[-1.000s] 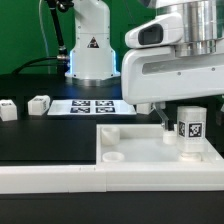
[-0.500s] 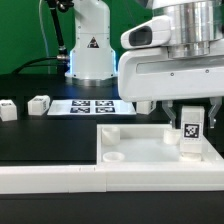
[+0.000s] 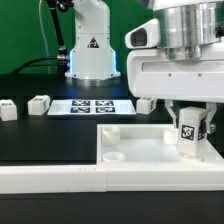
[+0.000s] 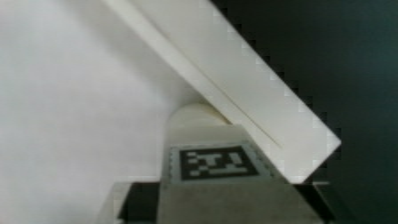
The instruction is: Assemble square table
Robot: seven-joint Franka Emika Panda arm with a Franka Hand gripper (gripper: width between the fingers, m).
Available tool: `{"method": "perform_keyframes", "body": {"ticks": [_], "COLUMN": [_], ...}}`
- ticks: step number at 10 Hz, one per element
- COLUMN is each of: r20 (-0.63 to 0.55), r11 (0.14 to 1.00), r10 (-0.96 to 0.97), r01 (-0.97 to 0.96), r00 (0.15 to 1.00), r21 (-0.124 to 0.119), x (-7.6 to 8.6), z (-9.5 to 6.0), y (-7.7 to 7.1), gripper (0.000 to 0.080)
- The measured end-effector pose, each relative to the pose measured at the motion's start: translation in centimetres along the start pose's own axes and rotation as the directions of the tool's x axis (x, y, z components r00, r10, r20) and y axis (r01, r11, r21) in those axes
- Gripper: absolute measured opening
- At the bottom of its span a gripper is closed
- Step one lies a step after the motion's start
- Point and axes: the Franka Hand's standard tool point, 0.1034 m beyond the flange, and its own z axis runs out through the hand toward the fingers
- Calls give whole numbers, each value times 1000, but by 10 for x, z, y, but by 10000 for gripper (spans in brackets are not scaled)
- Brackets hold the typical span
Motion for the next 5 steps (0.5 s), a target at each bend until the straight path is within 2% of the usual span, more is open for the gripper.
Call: {"method": "perform_keyframes", "body": {"ticks": [1, 2, 3, 5], "r20": [23, 59, 72, 76], "r11": [976, 934, 907, 889], "r10": [213, 349, 414, 449], "r01": [-214, -352, -418, -454], "r00": [977, 935, 908, 890], "r21": [48, 59, 58, 56], "x": [2, 2, 2, 0], "z": [0, 0, 0, 1], "y": [2, 2, 2, 1], "gripper": [294, 294, 294, 294]}}
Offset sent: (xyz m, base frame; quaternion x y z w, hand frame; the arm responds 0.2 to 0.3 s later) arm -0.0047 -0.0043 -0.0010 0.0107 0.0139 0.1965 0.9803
